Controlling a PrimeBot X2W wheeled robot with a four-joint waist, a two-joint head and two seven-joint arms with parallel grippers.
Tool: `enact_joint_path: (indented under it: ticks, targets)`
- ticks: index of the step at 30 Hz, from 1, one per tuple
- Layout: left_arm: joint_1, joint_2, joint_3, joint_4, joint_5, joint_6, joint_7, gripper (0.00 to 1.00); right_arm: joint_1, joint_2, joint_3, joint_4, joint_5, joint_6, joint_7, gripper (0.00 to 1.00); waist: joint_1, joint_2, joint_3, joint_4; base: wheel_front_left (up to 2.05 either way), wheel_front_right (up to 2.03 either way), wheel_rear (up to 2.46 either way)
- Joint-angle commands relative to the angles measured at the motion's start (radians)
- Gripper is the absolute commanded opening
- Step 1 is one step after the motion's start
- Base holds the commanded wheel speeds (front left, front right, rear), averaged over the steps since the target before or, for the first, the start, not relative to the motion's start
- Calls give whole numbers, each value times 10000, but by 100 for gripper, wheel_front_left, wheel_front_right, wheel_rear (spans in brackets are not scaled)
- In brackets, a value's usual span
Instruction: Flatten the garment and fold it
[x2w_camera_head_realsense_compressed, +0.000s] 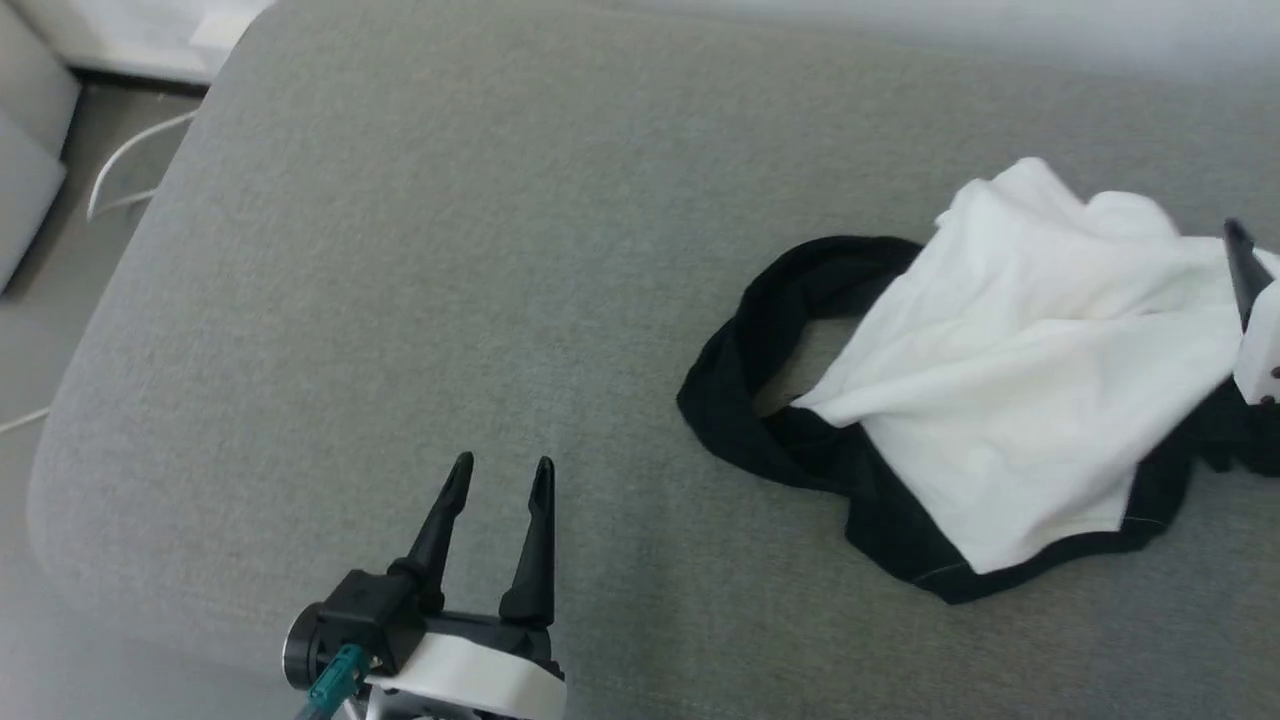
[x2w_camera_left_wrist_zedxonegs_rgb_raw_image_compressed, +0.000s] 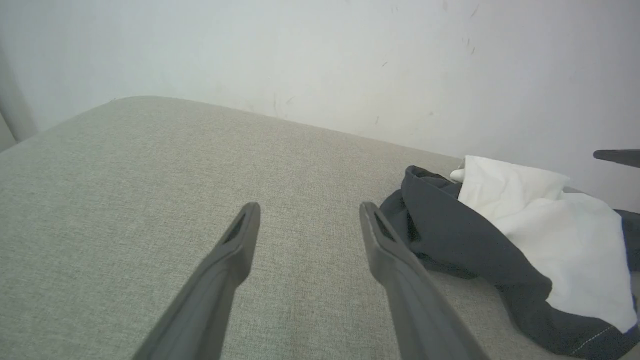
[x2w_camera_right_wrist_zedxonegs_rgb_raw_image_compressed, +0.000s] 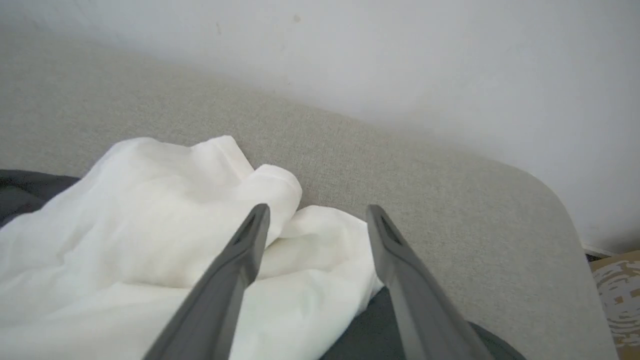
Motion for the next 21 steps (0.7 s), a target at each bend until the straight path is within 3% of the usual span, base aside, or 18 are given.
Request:
enact_joint_path:
  ticks: [1, 7, 12, 15, 21]
  targets:
    - [110, -13, 57, -26, 76, 12, -48, 100, 299, 202, -209, -377, 110, -9, -251, 100, 0, 0, -757, -753, 0, 0, 0]
    - [392, -13, 263, -176, 222, 34, -48, 100, 2150, 1850, -1202, -2498, 276, -9, -1522, 100, 0, 0, -1182, -1350, 0, 0, 0]
    - [480, -13, 476, -413, 322, -2, -48, 100, 3693, 3156, -1898, -3702, 249, -9, -3220, 100, 0, 0, -1339, -1689, 0, 0, 0]
    - [588, -13, 594, -526, 315, 7, -48, 100, 4577, 3373, -2024, -3940, 462, -9, -4263, 100, 0, 0, -1406, -1865, 0, 0, 0]
    - [994, -13, 762, -699, 395, 70, -48, 100, 5956, 3391, -1506, -2941, 1739, -9, -6442, 100, 0, 0, -1563, -2216, 0, 0, 0]
